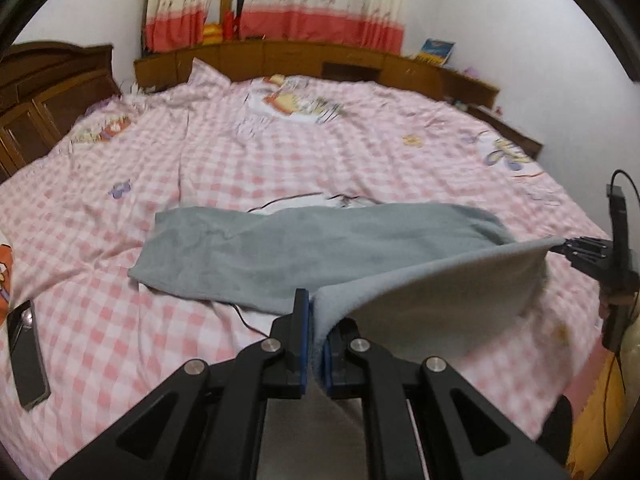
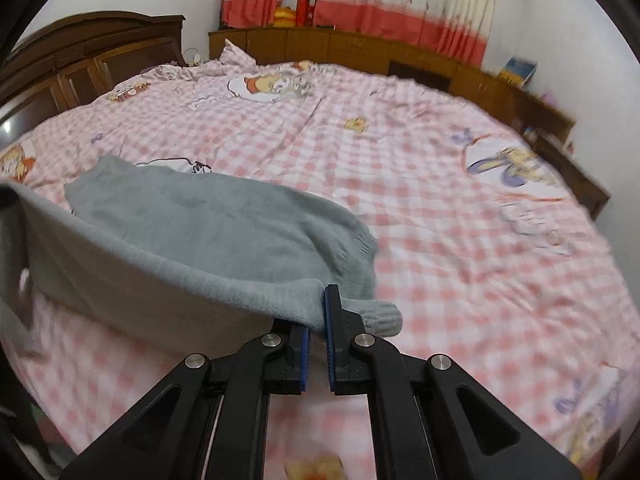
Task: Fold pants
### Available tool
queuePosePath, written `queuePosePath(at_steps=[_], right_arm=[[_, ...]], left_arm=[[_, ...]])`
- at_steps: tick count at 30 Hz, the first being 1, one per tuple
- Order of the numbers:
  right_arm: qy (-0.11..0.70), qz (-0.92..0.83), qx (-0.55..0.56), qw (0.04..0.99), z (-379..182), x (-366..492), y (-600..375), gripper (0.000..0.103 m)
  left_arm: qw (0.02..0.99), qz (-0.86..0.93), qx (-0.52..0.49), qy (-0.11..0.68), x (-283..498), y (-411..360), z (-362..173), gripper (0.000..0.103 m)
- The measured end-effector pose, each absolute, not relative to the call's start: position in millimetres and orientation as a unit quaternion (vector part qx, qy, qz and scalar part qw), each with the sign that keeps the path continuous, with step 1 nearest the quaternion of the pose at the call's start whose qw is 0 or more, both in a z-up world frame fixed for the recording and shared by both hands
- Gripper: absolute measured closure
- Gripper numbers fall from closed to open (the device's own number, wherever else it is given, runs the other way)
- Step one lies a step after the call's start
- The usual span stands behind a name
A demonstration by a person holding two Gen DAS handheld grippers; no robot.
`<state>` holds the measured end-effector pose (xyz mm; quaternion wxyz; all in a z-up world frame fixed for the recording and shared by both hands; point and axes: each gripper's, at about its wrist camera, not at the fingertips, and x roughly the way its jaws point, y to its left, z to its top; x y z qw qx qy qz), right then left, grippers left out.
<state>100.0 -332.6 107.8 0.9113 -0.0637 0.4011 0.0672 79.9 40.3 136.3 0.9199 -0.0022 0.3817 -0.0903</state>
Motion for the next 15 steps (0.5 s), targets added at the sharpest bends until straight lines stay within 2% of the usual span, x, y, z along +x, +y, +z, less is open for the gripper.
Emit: queuePosePath(at_steps=[8, 13, 15], right_arm=[[0.456, 0.063, -0.059, 0.886, 55.6, 177.2, -326.9, 0.096], [0.458, 0.068, -0.043, 0.886, 51.0, 176.3, -333.6, 0.092], [0.447, 0.072, -0.041, 0.891, 58.7, 168.5, -336.4, 0.085]], left_arm=[[0.895, -0.06, -0.017, 0.441, 158.8, 46.4, 76.5, 0.098], [0.881, -0.056, -0.015, 0.47, 175.9, 46.5, 44.6, 0.095], [0.881, -0.055, -0.011, 0.47, 176.3, 45.6, 40.1, 0.094]])
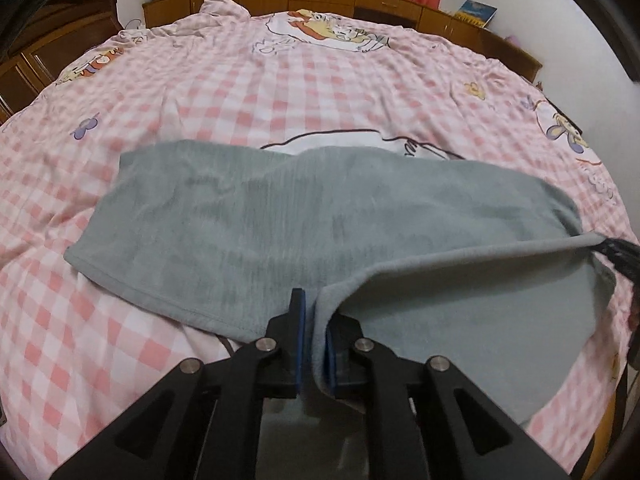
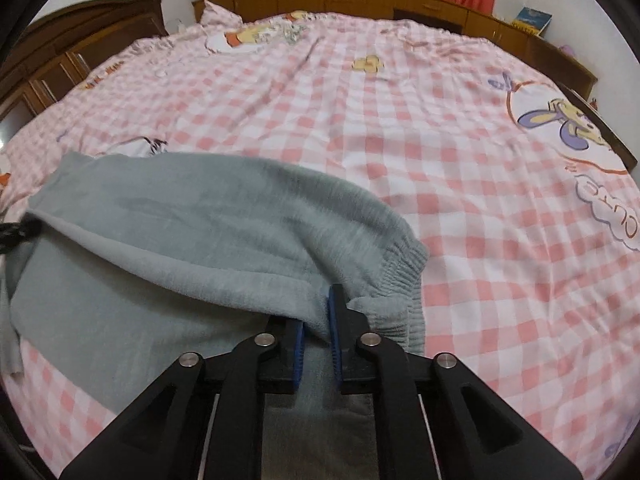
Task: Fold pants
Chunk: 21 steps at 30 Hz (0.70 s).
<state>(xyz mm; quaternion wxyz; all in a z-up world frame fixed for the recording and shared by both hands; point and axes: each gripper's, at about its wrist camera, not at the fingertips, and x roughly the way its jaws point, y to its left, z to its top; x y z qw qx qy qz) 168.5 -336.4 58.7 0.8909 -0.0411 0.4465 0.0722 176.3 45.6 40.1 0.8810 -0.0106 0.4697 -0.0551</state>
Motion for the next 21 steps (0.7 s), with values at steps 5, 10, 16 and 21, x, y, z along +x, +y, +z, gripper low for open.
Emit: queuePosePath(at_steps=[5, 10, 16, 21], right_arm=[[0.418, 0.049, -0.032, 0.907, 83.0, 156.6, -342.7, 0.039], [0.409, 0.051, -0.027, 0.911, 87.9, 151.7, -352.9, 0.038], [0.423, 0.041, -0.008, 0.905, 71.3, 155.9, -363.1, 0.039], [0.432, 0.027, 0.01, 0.901, 55.9, 167.7, -367.1, 0.053]], left_arm=[[0.883, -0.048, 0.006, 0.467, 175.9, 39.1, 34.6, 0.094], [0.887, -0.048, 0.012, 0.46, 172.8, 37.8, 36.0, 0.093], [0.891, -0.041, -0.004, 0.452, 171.4, 38.4, 38.1, 0.093], [0.892, -0.039, -0.01, 0.449, 168.7, 38.9, 39.6, 0.094]])
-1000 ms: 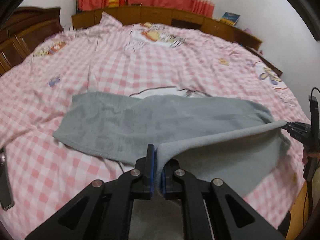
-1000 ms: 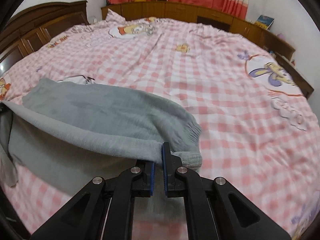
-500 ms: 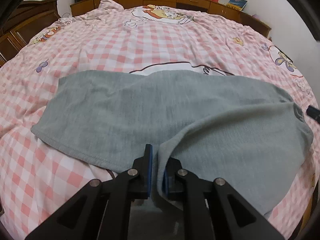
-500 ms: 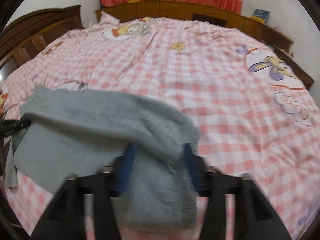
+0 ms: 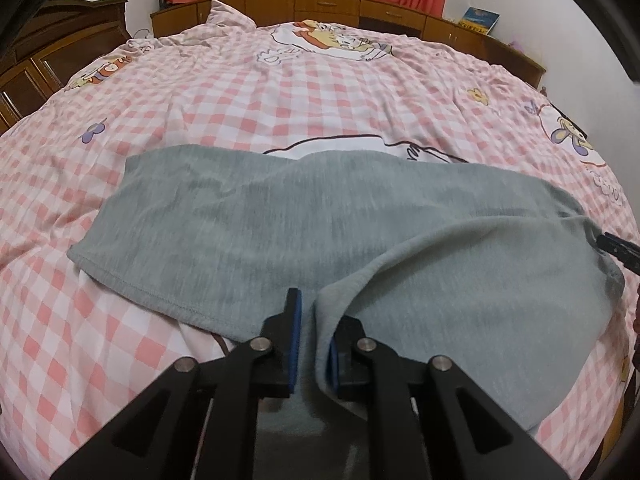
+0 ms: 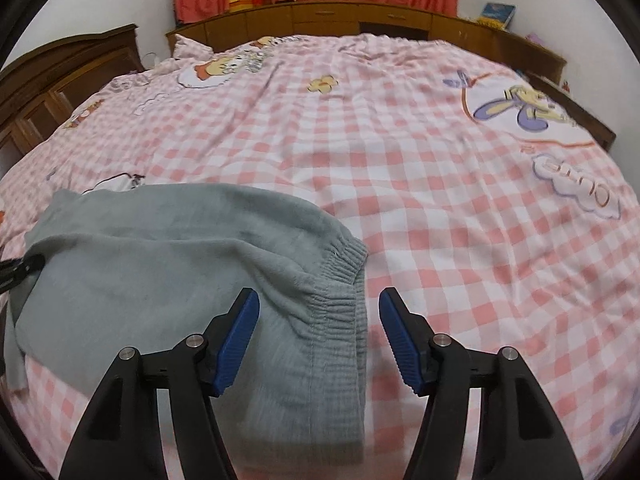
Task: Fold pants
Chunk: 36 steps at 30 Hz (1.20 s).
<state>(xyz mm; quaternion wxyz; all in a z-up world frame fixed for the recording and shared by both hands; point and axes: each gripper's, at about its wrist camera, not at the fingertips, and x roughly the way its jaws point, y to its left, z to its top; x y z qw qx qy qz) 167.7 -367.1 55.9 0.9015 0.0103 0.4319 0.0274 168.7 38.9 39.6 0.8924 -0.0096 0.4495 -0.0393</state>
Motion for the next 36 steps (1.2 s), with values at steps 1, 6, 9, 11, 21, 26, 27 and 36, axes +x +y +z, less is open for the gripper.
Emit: queuePosePath(at_steps=[1, 6, 9, 11, 21, 26, 27, 36], right_arm=[[0.434, 0.028, 0.015, 0.9, 52.3, 168.9, -367.8, 0.066], [0.395, 0.021, 0.024, 0.918, 59.2, 152.2, -371.0, 0.081], [0.37, 0.014, 0.007, 0.929, 71.7, 139.1, -368.4, 0.081], [0.36, 0.008, -0.004, 0.933, 79.0, 137.3, -366.3, 0.081], [0.363, -0.035, 0.003, 0.931, 76.6, 179.8, -366.3, 0.081], [0.387, -0.053, 0.0, 0.92, 54.1, 199.8, -367.4, 0.081], [0.392, -0.055, -0.004, 0.918, 49.2, 203.3, -367.3, 0.081], [0.414, -0.074, -0.063, 0.905, 25.6, 214.0, -351.2, 0.08]], left_arm=[[0.893, -0.04, -0.011, 0.448, 167.8, 39.4, 40.3, 0.096], [0.905, -0.053, -0.031, 0.421, 150.6, 42.8, 62.9, 0.099], [0.913, -0.057, -0.033, 0.402, 143.9, 45.0, 83.9, 0.099], [0.919, -0.053, -0.025, 0.389, 145.2, 44.8, 101.2, 0.099], [0.925, -0.043, 0.02, 0.376, 216.1, 30.7, 112.7, 0.099], [0.903, -0.038, 0.045, 0.426, 255.9, 25.3, 74.5, 0.099], [0.898, -0.036, 0.05, 0.436, 261.6, 25.0, 63.9, 0.098], [0.894, -0.01, 0.095, 0.438, 270.6, 22.0, 26.6, 0.052]])
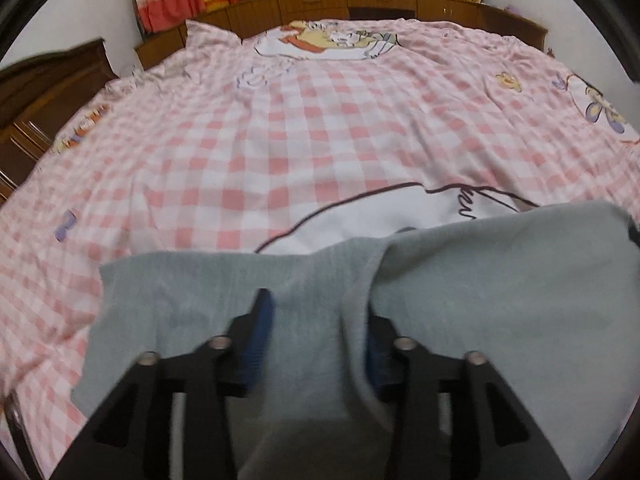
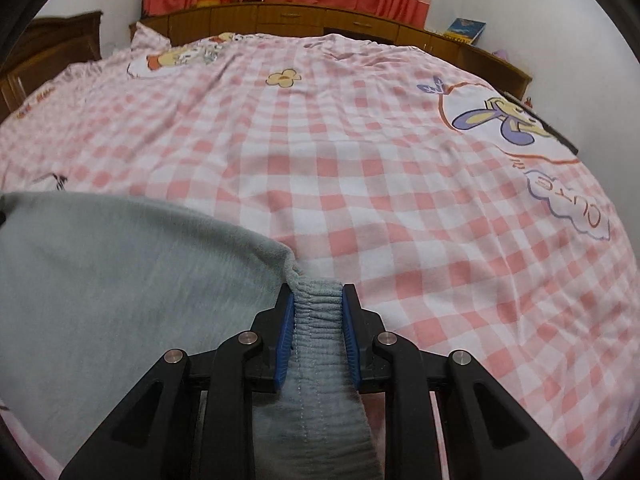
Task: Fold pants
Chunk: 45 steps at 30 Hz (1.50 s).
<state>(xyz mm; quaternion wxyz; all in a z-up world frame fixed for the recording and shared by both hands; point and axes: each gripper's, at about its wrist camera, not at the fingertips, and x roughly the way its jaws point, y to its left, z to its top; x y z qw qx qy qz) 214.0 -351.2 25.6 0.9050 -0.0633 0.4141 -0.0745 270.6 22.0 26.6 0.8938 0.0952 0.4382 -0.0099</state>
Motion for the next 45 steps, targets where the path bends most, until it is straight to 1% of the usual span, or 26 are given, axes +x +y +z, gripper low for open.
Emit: queuePosePath(at_steps=[1, 2, 4, 7, 9, 11, 13, 20, 25, 32, 41, 45], right_arm=[[0.415, -0.077, -0.067, 0.904, 25.1, 214.6, -350.1, 0.08], [0.415, -0.079, -0.071, 0.904, 25.1, 214.4, -349.0, 0.08], [0.409, -0.085, -0.079, 0.905, 27.8, 212.4, -346.7, 0.079], [0.389, -0.099, -0.101, 0.911, 37.1, 205.7, -339.7, 0.072], [0.373, -0.099, -0.1, 0.917, 46.4, 198.7, -336.7, 0.066], [0.36, -0.091, -0.089, 0.924, 58.9, 189.7, -332.6, 0.062], [0.355, -0.075, -0.08, 0.928, 69.2, 182.7, -324.8, 0.061], [0.371, 0.024, -0.077, 0.925, 83.1, 160.6, -265.7, 0.06], [0.365, 0.073, -0.086, 0.924, 84.3, 144.6, -214.1, 0.06], [0.377, 0.161, -0.057, 0.91, 81.2, 131.6, -142.3, 0.06], [0.412, 0.213, -0.04, 0.885, 63.5, 128.6, -75.2, 0.06], [0.426, 0.224, -0.053, 0.875, 57.1, 132.5, -51.5, 0.06]], left_arm=[[0.894, -0.008, 0.094, 0.437, 269.3, 23.0, 27.8, 0.048], [0.894, -0.011, 0.089, 0.438, 268.3, 24.7, 29.2, 0.047], [0.893, -0.013, 0.081, 0.443, 266.7, 28.5, 33.6, 0.038], [0.892, -0.012, 0.092, 0.442, 260.1, 30.8, 45.7, 0.03], [0.891, -0.025, 0.111, 0.44, 252.3, 29.0, 56.5, 0.026], [0.892, -0.036, 0.127, 0.432, 242.5, 25.2, 66.4, 0.025], [0.894, -0.039, 0.135, 0.425, 231.9, 23.8, 74.9, 0.022], [0.889, -0.036, 0.092, 0.447, 197.8, 41.5, 82.0, 0.022], [0.89, -0.021, 0.088, 0.447, 166.7, 63.0, 84.1, 0.022], [0.896, 0.023, 0.076, 0.437, 133.7, 106.0, 76.6, 0.022], [0.904, 0.048, 0.038, 0.423, 133.4, 149.9, 49.5, 0.022], [0.905, 0.037, 0.013, 0.423, 131.9, 164.2, 46.5, 0.022]])
